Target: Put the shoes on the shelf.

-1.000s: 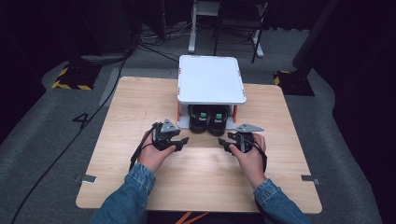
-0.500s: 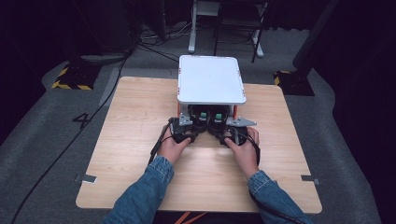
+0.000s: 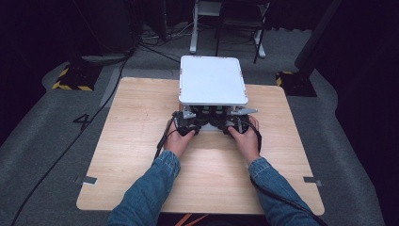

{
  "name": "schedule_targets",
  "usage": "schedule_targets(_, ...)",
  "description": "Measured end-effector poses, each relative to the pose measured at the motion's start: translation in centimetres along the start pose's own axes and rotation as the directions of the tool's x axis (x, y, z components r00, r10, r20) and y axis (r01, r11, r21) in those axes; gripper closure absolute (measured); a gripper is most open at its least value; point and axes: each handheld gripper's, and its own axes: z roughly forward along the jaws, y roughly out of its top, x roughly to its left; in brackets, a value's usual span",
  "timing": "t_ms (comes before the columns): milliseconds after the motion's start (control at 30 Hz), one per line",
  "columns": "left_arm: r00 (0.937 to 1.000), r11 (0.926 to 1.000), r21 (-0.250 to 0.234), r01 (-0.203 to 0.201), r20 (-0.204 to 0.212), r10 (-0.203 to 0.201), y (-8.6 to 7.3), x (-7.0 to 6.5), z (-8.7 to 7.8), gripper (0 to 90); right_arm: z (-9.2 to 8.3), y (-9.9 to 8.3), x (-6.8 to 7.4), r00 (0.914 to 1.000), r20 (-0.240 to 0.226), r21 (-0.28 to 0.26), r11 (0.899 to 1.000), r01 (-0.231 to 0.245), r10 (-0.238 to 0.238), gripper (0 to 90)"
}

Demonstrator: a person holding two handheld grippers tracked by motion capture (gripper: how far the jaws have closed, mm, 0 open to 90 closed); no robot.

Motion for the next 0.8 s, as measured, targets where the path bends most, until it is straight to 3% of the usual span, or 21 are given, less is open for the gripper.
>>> schedule_targets(100, 0.9997, 1.0, -0.008, 0.004, -0.022, -0.004, 0.0, 0.5, 0.4, 57.5, 0.6, 0.2, -0.6, 1.0, -0.007, -0.01, 1.0, 0.001, -0.001, 34.5)
schedule_targets(233, 0.9998, 0.9998, -0.015, -0.012, -0.016, 0.012, 0.0, 0.3, 0.5, 53.8, 0.6, 0.4, -0.7, 0.9996, 0.01, -0.026, 0.999, 0.025, -0.025, 37.2)
schedule_targets(267, 0.9998, 0.9996, -0.022, -0.019, 0.007, 0.02, 0.0, 0.2, 0.5, 51.5, 0.4, 0.5, -0.5, 0.9985, 0.019, -0.027, 0.998, 0.053, -0.052, 41.3)
schedule_targets(300, 0.9987, 0.9995, -0.031, -0.003, 0.051, 0.005, -0.2, 0.0, -0.1, 51.0, -0.5, 0.3, 0.0, 0.9964, 0.017, -0.032, 0.996, 0.084, -0.083, 43.1)
schedule_targets(400, 0.9982, 0.9992, -0.039, -0.009, 0.058, 0.011, -0.5, -0.1, -1.1, 48.9, -1.6, 0.1, 0.5, 0.9961, 0.026, -0.037, 0.996, 0.086, -0.085, 42.0)
schedule_targets(433, 0.9974, 0.9992, -0.039, -0.006, 0.071, 0.009, -0.7, -0.3, -2.2, 47.9, -3.0, 0.0, 0.9, 0.9966, 0.028, -0.058, 0.995, 0.079, -0.077, 40.3)
schedule_targets(467, 0.9974, 0.9992, -0.039, -0.006, 0.071, 0.009, -0.7, -0.3, -2.2, 47.2, -3.0, 0.0, 0.9, 0.9966, 0.028, -0.058, 0.995, 0.079, -0.077, 40.3)
schedule_targets(500, 0.9974, 0.9989, -0.045, -0.01, 0.072, 0.013, -0.9, -0.5, -3.0, 46.2, -4.6, 0.1, 1.1, 0.9986, 0.012, -0.077, 0.996, 0.053, -0.052, 38.3)
schedule_targets(567, 0.9976, 0.9988, -0.047, -0.016, 0.067, 0.019, -0.9, -0.9, -4.2, 45.5, -5.2, 0.2, 1.3, 0.9987, 0.002, -0.086, 0.995, 0.051, -0.051, 38.0)
schedule_targets(633, 0.9974, 0.9987, -0.047, -0.022, 0.067, 0.025, -0.4, -1.6, -5.8, 40.1, -7.3, 1.1, 1.9, 0.9978, -0.012, -0.083, 0.994, 0.064, -0.065, 31.6)
schedule_targets(667, 0.9974, 0.9987, -0.047, -0.022, 0.067, 0.025, -0.4, -1.6, -5.8, 39.4, -7.8, 1.3, 2.1, 0.9977, -0.009, -0.08, 0.995, 0.066, -0.067, 30.8)
schedule_targets(700, 0.997, 0.9976, -0.063, -0.029, 0.069, 0.034, 0.0, -2.1, -7.0, 38.5, -8.7, 1.6, 2.4, 0.9971, -0.011, -0.078, 0.994, 0.074, -0.075, 30.6)
schedule_targets(800, 0.9967, 0.9963, -0.08, -0.031, 0.072, 0.037, 0.3, -2.6, -8.5, 35.8, -9.8, 1.9, 2.7, 0.996, -0.014, -0.087, 0.992, 0.086, -0.088, 28.1)
